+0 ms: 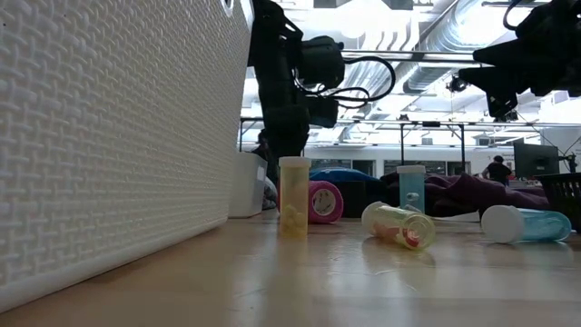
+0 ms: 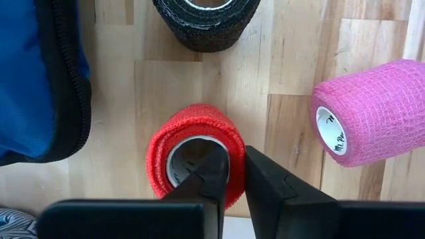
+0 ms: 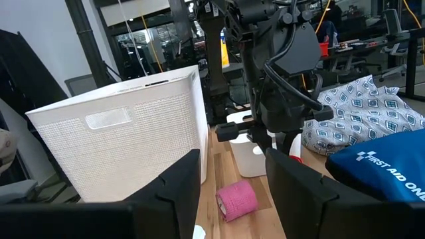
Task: Pick & place medical supplies in basket/bin
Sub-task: Put the red bandage into the white bin
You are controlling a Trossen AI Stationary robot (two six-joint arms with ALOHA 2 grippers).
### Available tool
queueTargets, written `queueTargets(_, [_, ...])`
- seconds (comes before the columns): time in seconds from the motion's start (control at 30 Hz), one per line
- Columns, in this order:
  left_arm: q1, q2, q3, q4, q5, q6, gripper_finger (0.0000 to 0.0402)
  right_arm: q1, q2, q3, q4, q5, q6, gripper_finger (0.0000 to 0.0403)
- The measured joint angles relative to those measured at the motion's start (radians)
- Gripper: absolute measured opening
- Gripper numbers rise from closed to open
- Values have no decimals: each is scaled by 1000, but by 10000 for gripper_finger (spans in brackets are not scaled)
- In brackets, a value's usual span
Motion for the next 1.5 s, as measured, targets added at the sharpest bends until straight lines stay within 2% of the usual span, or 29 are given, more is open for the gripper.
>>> queueTargets(0.43, [2,-3,1,0,-9,-19,27,0,0,0,0,0,0,158])
queueTargets(0.97, [62,-174,12,28,3,-23,27,0,0,0,0,0,0,158])
queueTargets(1.5, [73,-206,12,-42,36,-77,27,0,0,0,0,0,0,158])
